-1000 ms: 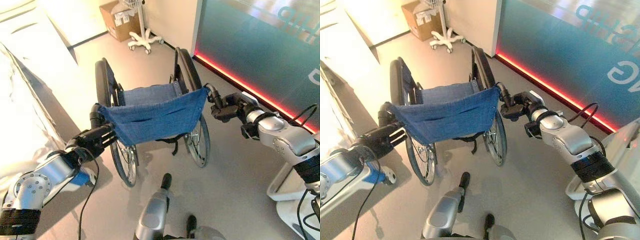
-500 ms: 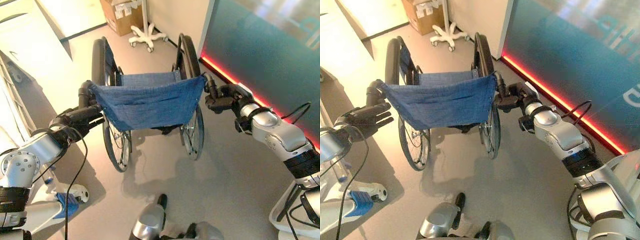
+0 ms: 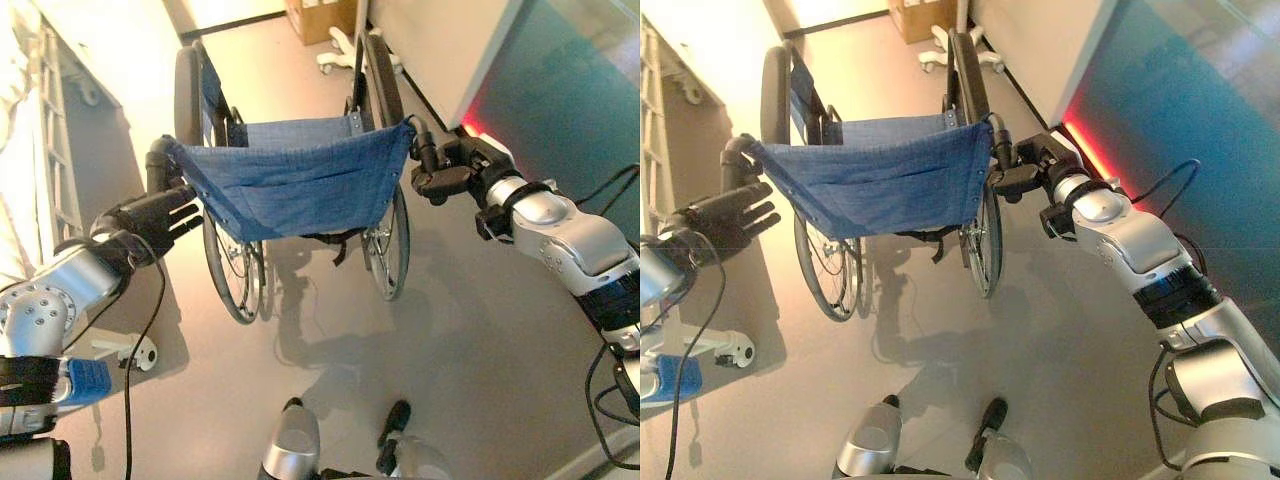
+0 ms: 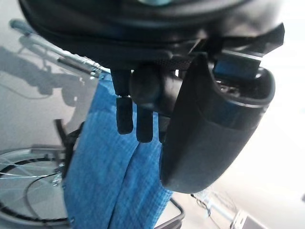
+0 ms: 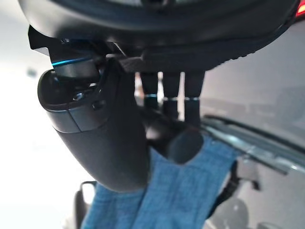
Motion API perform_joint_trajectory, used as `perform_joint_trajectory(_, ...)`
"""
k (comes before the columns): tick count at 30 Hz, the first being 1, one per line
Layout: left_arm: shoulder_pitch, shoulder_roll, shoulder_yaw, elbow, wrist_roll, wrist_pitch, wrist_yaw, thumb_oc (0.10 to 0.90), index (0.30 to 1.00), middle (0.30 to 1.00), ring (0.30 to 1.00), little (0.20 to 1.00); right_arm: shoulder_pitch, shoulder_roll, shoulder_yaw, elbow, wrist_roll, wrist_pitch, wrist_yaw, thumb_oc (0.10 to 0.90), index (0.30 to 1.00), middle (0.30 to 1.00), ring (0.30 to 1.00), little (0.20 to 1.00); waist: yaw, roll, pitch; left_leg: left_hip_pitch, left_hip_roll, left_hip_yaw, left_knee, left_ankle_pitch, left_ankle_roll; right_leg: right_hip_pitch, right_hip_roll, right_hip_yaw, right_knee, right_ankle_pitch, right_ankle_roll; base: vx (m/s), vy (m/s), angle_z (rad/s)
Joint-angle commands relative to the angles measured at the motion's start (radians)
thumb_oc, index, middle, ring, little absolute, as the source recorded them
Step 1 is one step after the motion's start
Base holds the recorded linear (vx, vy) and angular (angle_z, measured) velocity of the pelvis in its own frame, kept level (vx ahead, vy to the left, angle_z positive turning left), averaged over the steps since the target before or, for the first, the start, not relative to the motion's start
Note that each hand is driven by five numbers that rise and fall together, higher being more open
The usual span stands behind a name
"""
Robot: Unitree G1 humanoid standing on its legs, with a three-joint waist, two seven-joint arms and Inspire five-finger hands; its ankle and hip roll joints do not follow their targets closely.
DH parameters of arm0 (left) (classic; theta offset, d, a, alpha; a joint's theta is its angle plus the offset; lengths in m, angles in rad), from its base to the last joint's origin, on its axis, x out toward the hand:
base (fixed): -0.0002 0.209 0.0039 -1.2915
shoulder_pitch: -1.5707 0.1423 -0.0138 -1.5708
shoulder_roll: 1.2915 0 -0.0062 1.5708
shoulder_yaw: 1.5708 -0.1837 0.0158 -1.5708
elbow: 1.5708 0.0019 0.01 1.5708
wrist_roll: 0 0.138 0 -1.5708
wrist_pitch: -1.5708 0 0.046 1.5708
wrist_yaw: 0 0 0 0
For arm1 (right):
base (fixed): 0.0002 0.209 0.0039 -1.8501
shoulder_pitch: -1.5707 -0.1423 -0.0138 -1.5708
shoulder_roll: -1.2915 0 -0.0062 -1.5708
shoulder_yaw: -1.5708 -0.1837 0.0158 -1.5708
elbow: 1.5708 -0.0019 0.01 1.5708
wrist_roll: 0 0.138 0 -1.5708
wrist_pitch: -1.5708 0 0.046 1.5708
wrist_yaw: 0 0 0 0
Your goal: Push the wheelchair next to the bed
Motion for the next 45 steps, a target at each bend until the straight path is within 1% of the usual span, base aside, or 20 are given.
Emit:
perform_joint_trajectory(1,0.053,0.095,0.126,-0.089,0.023,-0.184,-0.063,0.4,0.3,0.3,0.3,0.3,-0.145,-0.043,-0.045,-0.109,-0.1,-0.173,0.016,0.4,0.3,0.3,0.3,0.3,0.02,-0.042,-0.244,-0.036,0.007,0.066,-0.029,0.045,0.12,-0.003,0.011,0.008,0.014,-0.069,0.029,0.18,-0.317,0.45)
perform_joint_trajectory(2,0.065,0.084,0.132,-0.079,0.021,-0.189,-0.07,0.4,0.3,0.3,0.3,0.3,-0.146,-0.017,-0.036,-0.102,-0.124,-0.172,0.016,0.4,0.3,0.3,0.3,0.3,0.037,-0.029,-0.236,-0.052,-0.04,0.057,0.006,-0.004,0.134,0.011,0.026,-0.001,0.021,-0.084,0.022,0.14,-0.219,0.32)
perform_joint_trajectory(5,0.067,0.081,0.133,-0.057,0.015,-0.192,-0.073,0.4,0.3,0.3,0.3,0.3,-0.158,0.011,-0.016,-0.094,-0.145,-0.168,0.017,0.4,0.3,0.3,0.3,0.3,0.047,-0.019,-0.239,-0.05,-0.082,0.084,-0.038,-0.011,0.142,0.026,0.052,-0.015,0.026,-0.104,0.013,0.2,-0.181,0.03)
perform_joint_trajectory(9,0.062,0.085,0.123,-0.03,0.019,-0.188,-0.112,0.4,0.3,0.3,0.3,0.3,-0.175,0.047,-0.001,-0.065,-0.182,-0.159,0.005,0.4,0.3,0.3,0.3,0.3,0.086,0.002,-0.247,-0.046,-0.139,0.095,-0.233,0.003,0.149,0.069,0.106,-0.04,0.026,-0.14,0.004,0.29,-0.146,0.12)
perform_joint_trajectory(10,0.064,0.084,0.124,-0.024,0.031,-0.185,-0.137,0.4,0.3,0.3,0.3,0.3,-0.181,0.06,0.0,-0.052,-0.189,-0.157,-0.001,0.4,0.3,0.3,0.3,0.3,0.104,0.008,-0.246,-0.051,-0.16,0.118,-0.301,0.005,0.152,0.093,0.127,-0.048,0.027,-0.157,0.004,0.41,-0.2,0.13)
perform_joint_trajectory(12,0.053,0.076,0.106,-0.026,0.06,-0.188,-0.187,0.4,0.3,0.3,0.3,0.3,-0.185,0.069,-0.006,-0.021,-0.205,-0.157,-0.02,0.4,0.3,0.3,0.3,0.3,0.121,0.014,-0.259,-0.099,-0.198,0.274,-0.411,0.018,0.17,0.157,0.191,-0.088,0.048,-0.225,-0.014,0.49,-0.257,0.25)
perform_joint_trajectory(14,0.014,0.077,0.076,-0.014,0.077,-0.191,-0.213,0.4,0.3,0.3,0.3,0.3,-0.18,0.064,-0.017,-0.01,-0.209,-0.158,-0.029,0.4,0.3,0.3,0.3,0.3,0.115,0.005,-0.267,-0.121,-0.223,0.369,-0.389,-0.043,0.218,0.159,0.206,-0.118,0.109,-0.261,-0.021,0.34,-0.146,0.24)
perform_joint_trajectory(16,-0.01,0.082,0.068,-0.008,0.079,-0.187,-0.22,0.4,0.3,0.3,0.3,0.3,-0.178,0.067,-0.024,0.012,-0.2,-0.173,-0.026,0.4,0.3,0.3,0.3,0.3,0.118,-0.009,-0.281,-0.113,-0.24,0.368,-0.38,-0.093,0.256,0.15,0.21,-0.124,0.149,-0.278,-0.019,0.33,-0.083,0.34)
perform_joint_trajectory(18,-0.029,0.092,0.058,-0.001,0.071,-0.179,-0.21,0.4,0.3,0.3,0.3,0.3,-0.181,0.087,-0.025,0.041,-0.191,-0.192,-0.021,0.4,0.3,0.3,0.3,0.3,0.144,-0.041,-0.285,-0.107,-0.302,0.302,-0.382,-0.132,0.312,0.137,0.193,-0.112,0.33,-0.137,0.083,0.37,-0.025,0.74)
perform_joint_trajectory(20,-0.037,0.1,0.062,-0.01,0.08,-0.161,-0.195,0.4,0.3,0.3,0.3,0.3,-0.169,0.084,-0.03,0.039,-0.204,-0.208,-0.011,0.4,0.3,0.3,0.3,0.3,0.147,-0.053,-0.282,-0.084,-0.303,0.265,-0.41,-0.101,0.334,0.078,0.206,-0.072,0.542,0.071,0.19,0.28,-0.101,0.47)
perform_joint_trajectory(22,-0.043,0.112,0.056,-0.014,0.074,-0.167,-0.181,0.4,0.3,0.3,0.3,0.3,-0.157,0.064,-0.034,0.025,-0.187,-0.23,-0.01,0.4,0.3,0.3,0.3,0.3,0.136,-0.055,-0.277,-0.071,-0.293,0.209,-0.409,-0.082,0.32,0.014,0.185,-0.003,0.608,0.132,0.199,0.24,-0.197,0.34)
perform_joint_trajectory(24,-0.059,0.135,0.037,-0.003,0.05,-0.174,-0.175,0.4,0.3,0.3,0.3,0.3,-0.141,0.046,-0.044,0.005,-0.179,-0.233,-0.01,0.4,0.3,0.3,0.3,0.3,0.108,-0.046,-0.278,-0.068,-0.284,0.175,-0.391,-0.081,0.311,-0.006,0.141,0.048,0.554,0.085,0.194,0.22,-0.157,0.18)
perform_joint_trajectory(28,-0.131,0.177,-0.039,-0.012,-0.044,-0.193,-0.132,0.4,0.3,0.3,0.3,0.3,-0.1,-0.056,-0.068,-0.019,-0.19,-0.257,0.022,0.4,0.3,0.3,0.3,0.3,0.035,0.016,-0.266,-0.024,-0.238,0.037,-0.364,-0.088,0.255,-0.061,0.025,0.116,0.262,-0.078,0.104,0.17,-0.212,0.49)
perform_joint_trajectory(33,-0.226,0.198,-0.104,0.006,-0.071,-0.188,-0.089,0.4,0.3,0.3,0.3,0.3,-0.157,-0.076,-0.062,-0.018,-0.146,-0.229,0.008,0.4,0.3,0.3,0.3,0.3,-0.01,0.008,-0.235,0.088,-0.168,-0.062,-0.409,-0.177,0.22,-0.193,-0.117,0.183,0.035,0.115,0.159,0.26,-0.372,1.14)
perform_joint_trajectory(36,-0.209,0.182,-0.077,0.022,-0.047,-0.166,-0.101,0.4,0.3,0.3,0.3,0.3,-0.188,-0.067,-0.057,-0.036,-0.123,-0.164,0.022,0.4,0.3,0.3,0.3,0.3,-0.02,-0.009,-0.246,0.128,-0.113,-0.07,-0.422,-0.182,0.195,-0.171,-0.076,0.186,0.026,0.062,0.166,0.32,-0.339,0.83)
perform_joint_trajectory(40,-0.159,0.165,-0.047,0.005,-0.057,-0.168,-0.059,0.4,0.3,0.3,0.3,0.3,-0.193,-0.086,-0.036,-0.026,-0.108,-0.176,0.045,0.4,0.3,0.3,0.3,0.3,-0.028,-0.028,-0.267,0.121,-0.077,-0.074,-0.368,-0.113,0.162,-0.138,-0.031,0.171,0.017,0.012,0.139,0.25,-0.189,0.97)
perform_joint_trajectory(42,-0.102,0.136,-0.016,-0.015,-0.034,-0.178,-0.052,0.4,0.3,0.3,0.3,0.3,-0.207,-0.09,-0.013,-0.016,-0.095,-0.176,0.049,0.4,0.3,0.3,0.3,0.3,-0.025,-0.038,-0.272,0.067,-0.056,-0.052,-0.236,0.02,0.128,-0.096,0.004,0.142,-0.002,-0.023,0.088,0.19,-0.155,0.17)
perform_joint_trajectory(43,-0.096,0.132,-0.012,-0.018,-0.031,-0.179,-0.051,0.4,0.3,0.3,0.3,0.3,-0.208,-0.09,-0.01,-0.016,-0.095,-0.176,0.048,0.4,0.3,0.3,0.3,0.3,-0.026,-0.038,-0.272,0.055,-0.057,-0.051,-0.216,0.029,0.126,-0.091,0.007,0.139,-0.005,-0.024,0.084,0.14,-0.193,0.3)
perform_joint_trajectory(44,-0.07,0.113,0.001,-0.037,-0.032,-0.181,-0.037,0.4,0.3,0.3,0.3,0.3,-0.208,-0.085,-0.003,-0.02,-0.109,-0.172,0.048,0.4,0.3,0.3,0.3,0.3,-0.019,-0.047,-0.254,-0.03,-0.069,-0.025,-0.06,0.078,0.122,-0.058,0.019,0.116,-0.01,-0.037,0.051,0.14,-0.197,0.42)
perform_joint_trajectory(45,-0.052,0.095,0.01,-0.052,-0.025,-0.184,-0.027,0.4,0.3,0.3,0.3,0.3,-0.2,-0.08,-0.004,-0.034,-0.12,-0.165,0.04,0.4,0.3,0.3,0.3,0.3,-0.016,-0.05,-0.238,-0.085,-0.087,0.003,0.041,0.063,0.132,-0.041,0.023,0.099,-0.005,-0.045,0.032,0.16,-0.198,0.4)
